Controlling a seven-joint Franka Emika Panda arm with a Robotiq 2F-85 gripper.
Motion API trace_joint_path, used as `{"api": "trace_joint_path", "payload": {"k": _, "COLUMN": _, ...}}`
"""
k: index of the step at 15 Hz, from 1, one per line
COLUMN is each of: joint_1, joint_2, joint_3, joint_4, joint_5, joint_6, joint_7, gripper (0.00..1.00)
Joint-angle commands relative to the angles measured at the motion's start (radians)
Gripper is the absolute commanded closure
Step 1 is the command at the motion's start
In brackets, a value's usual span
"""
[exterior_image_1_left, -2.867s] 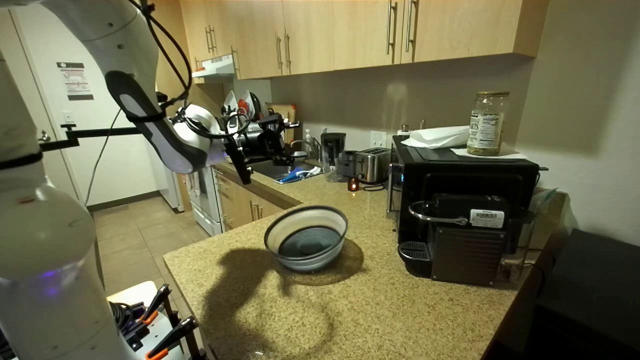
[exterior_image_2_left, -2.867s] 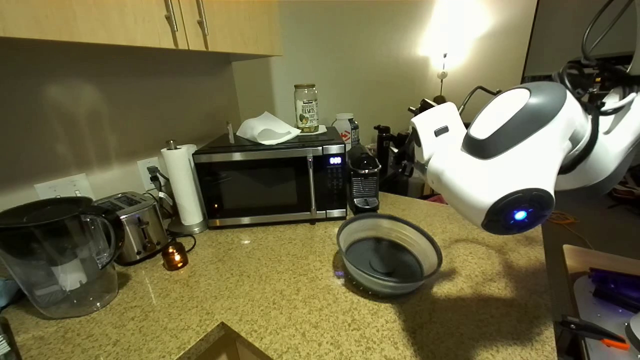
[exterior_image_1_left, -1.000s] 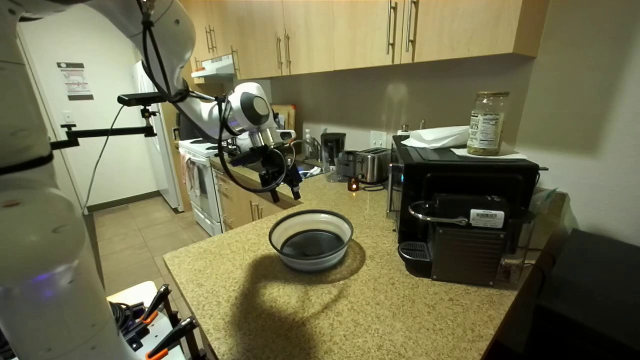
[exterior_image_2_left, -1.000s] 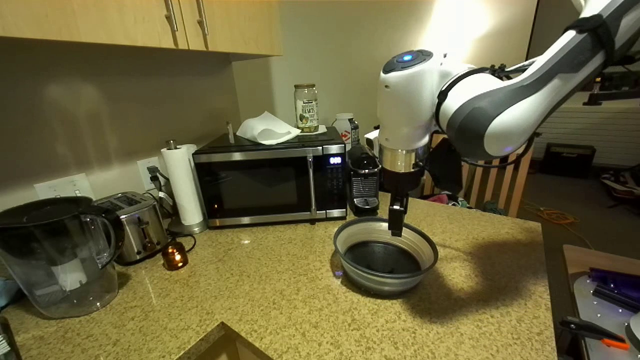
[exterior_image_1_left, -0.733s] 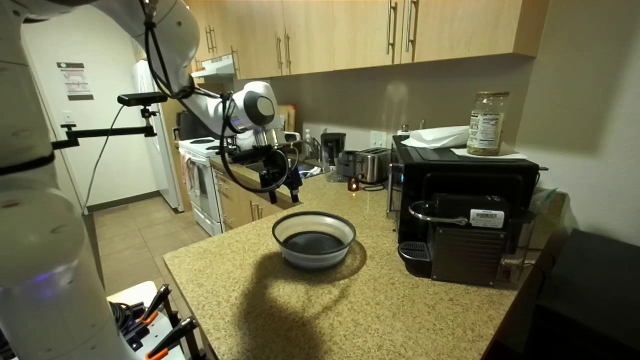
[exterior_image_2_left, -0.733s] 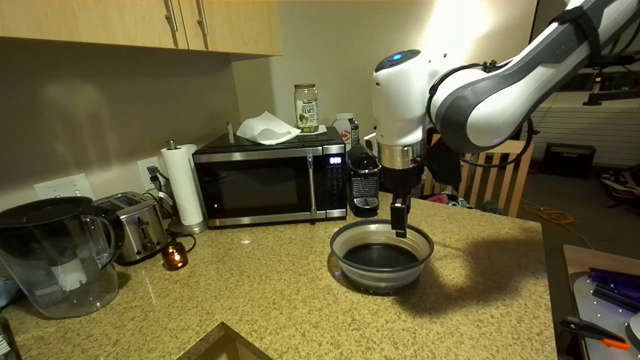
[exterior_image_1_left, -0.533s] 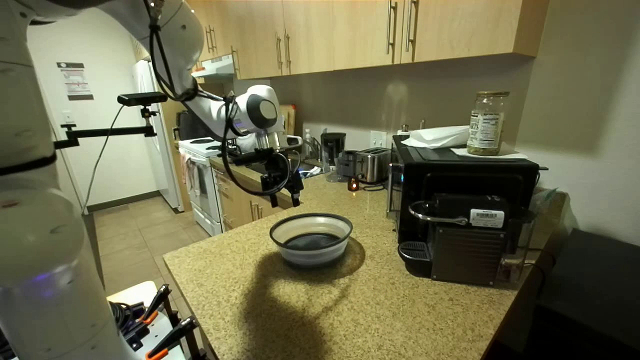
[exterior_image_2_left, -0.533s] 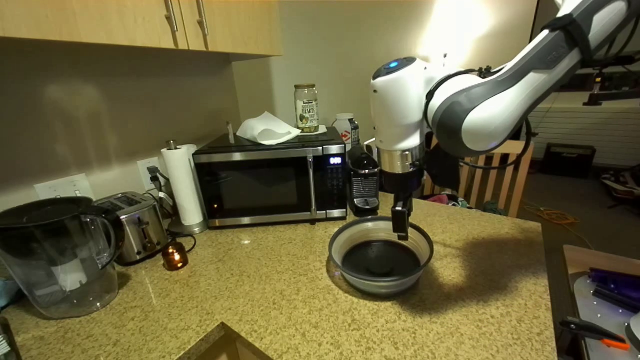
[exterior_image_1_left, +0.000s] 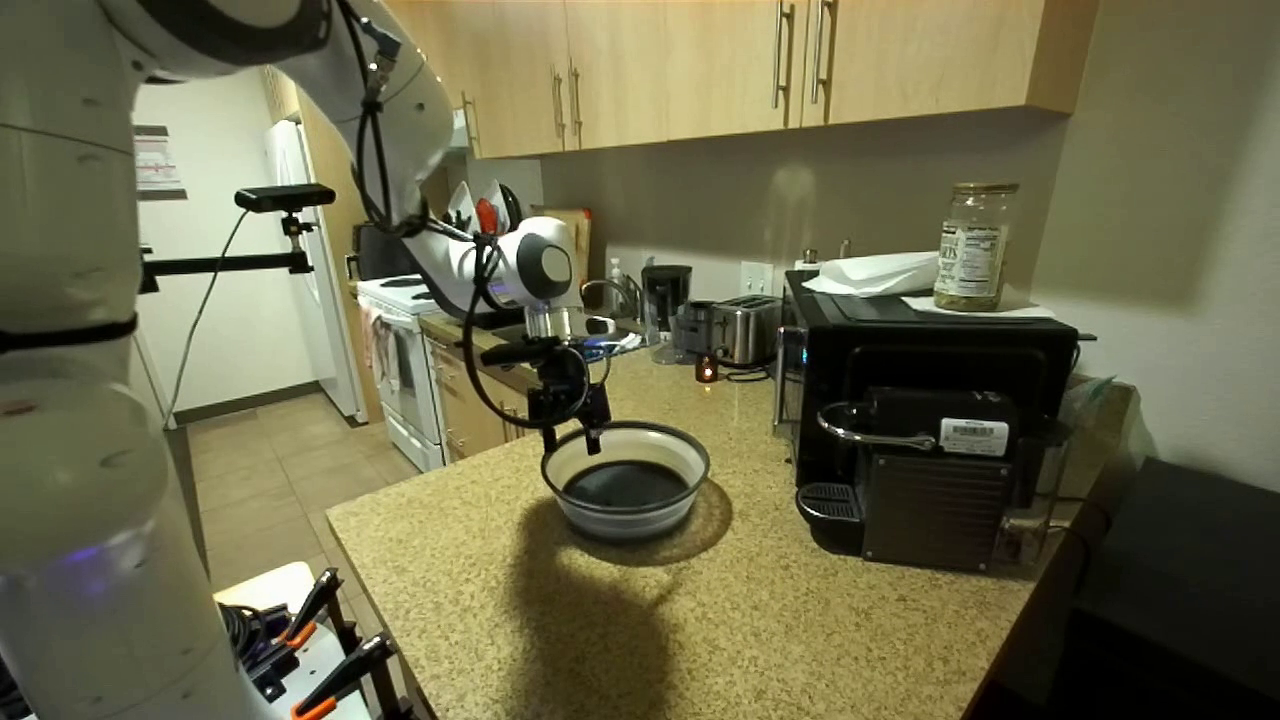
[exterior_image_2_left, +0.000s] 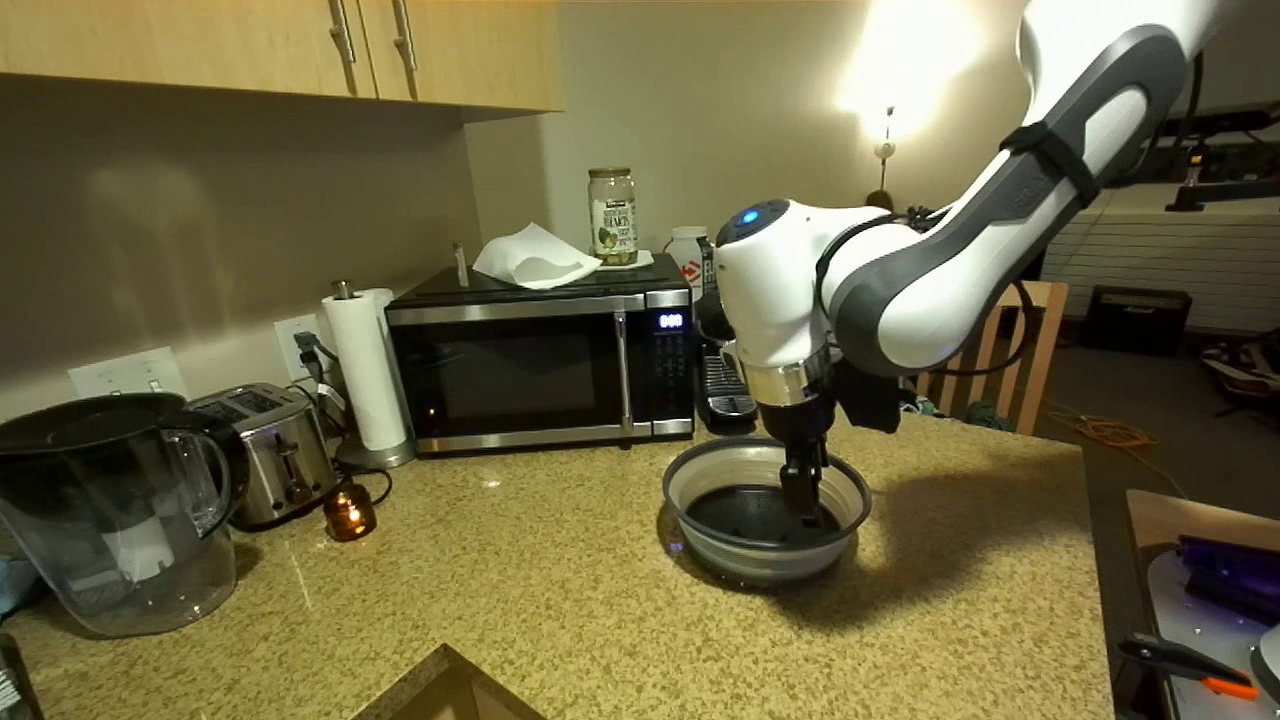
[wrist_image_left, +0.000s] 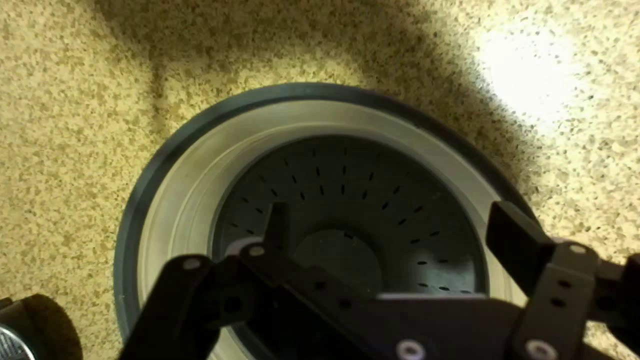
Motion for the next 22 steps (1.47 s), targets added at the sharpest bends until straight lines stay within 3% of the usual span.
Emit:
{"api": "trace_joint_path", "payload": {"k": 1, "joint_1": 0.009, "joint_2": 0.059, "joint_3": -0.011, "joint_4": 0.047, "joint_5": 0.012, "joint_6": -0.011, "joint_7": -0.029, "gripper": 0.00}}
{"api": "trace_joint_path", "payload": {"k": 5, "joint_1": 0.018, "joint_2": 0.094, "joint_3": -0.019, "joint_4": 0.087, "joint_5": 0.012, "joint_6": -0.041, "joint_7": -0.021, "gripper": 0.00}}
{"api": "trace_joint_path", "payload": {"k": 8, "joint_1": 0.058, "joint_2": 0.096, "joint_3": -0.050, "joint_4": 0.088, "joint_5": -0.106, "joint_6": -0.030, "joint_7": 0.047, "gripper": 0.00}}
{"api": "trace_joint_path", "payload": {"k": 10, "joint_1": 0.065, "joint_2": 0.093, "joint_3": -0.055, "joint_4": 0.094, "joint_5": -0.123, "joint_6": -0.045, "joint_7": 0.053, "gripper": 0.00}}
{"api": "trace_joint_path", "payload": {"k": 22, "joint_1": 0.062, "joint_2": 0.092, "joint_3": -0.065, "joint_4": 0.243, "joint_5": -0.101, "joint_6": -0.255, "joint_7": 0.064, "gripper": 0.00}}
